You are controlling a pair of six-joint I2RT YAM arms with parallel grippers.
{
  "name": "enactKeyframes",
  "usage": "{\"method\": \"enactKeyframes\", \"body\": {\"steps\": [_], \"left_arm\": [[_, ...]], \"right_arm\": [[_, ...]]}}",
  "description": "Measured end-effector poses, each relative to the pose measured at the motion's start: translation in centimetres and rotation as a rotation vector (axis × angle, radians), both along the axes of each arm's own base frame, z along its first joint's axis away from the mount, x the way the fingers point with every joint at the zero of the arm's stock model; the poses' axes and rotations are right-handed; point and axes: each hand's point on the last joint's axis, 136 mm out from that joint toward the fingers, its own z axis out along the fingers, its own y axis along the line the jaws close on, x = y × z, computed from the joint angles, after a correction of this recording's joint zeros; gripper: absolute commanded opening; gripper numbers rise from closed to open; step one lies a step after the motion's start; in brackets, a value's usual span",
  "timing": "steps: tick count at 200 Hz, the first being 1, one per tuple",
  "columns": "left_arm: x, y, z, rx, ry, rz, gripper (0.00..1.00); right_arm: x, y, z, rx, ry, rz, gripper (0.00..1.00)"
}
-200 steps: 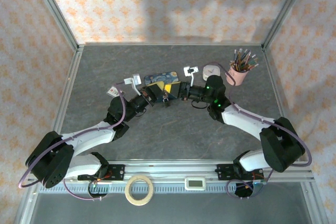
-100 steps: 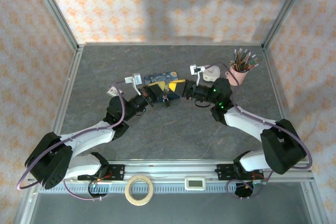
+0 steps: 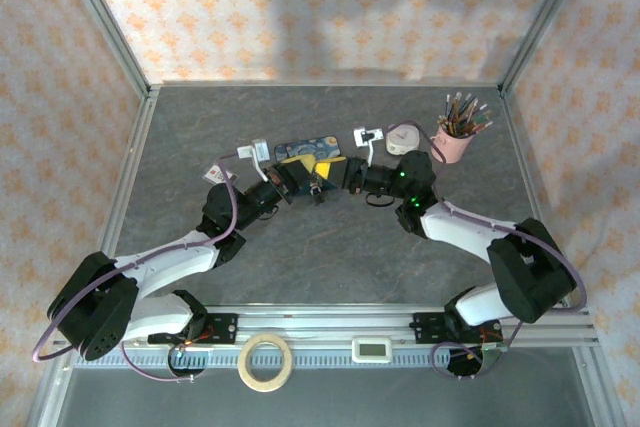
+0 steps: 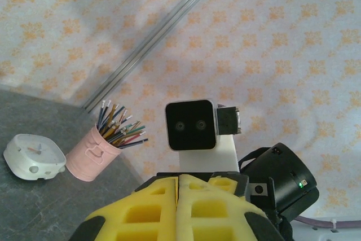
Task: Unlock a padlock with a key
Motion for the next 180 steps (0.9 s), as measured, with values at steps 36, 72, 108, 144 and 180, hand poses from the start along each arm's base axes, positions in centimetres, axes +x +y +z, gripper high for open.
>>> {"method": "enactKeyframes", "body": {"steps": [36, 72, 108, 144, 180], "left_arm": [[0.0, 0.0, 0.0, -0.008, 0.009, -0.001, 0.00], [0.1, 0.1, 0.0, -0.014, 0.008, 0.005, 0.00], [0.1, 0.5, -0.1, -0.022, 0.015, 0.021, 0.67], [0.8, 3.4, -0.3, -0.028, 0.057, 0.140, 0.79], [2.3, 6.7, -3.0, 0.019, 0.160, 0.294, 0.71]], "right_arm": [[0.0, 0.2, -0.1, 0.009, 0.002, 0.008, 0.06], [0.0, 0.2, 0.2, 0.021, 0.002, 0.009, 0.00], [0.1, 0.2, -0.2, 0.015, 0.007, -0.002, 0.00], [1.0, -0.6, -3.5, -0.061, 0.082, -0.081, 0.00], [2.2, -2.5, -6.7, -0.191, 0.146, -0.233, 0.00]]}}
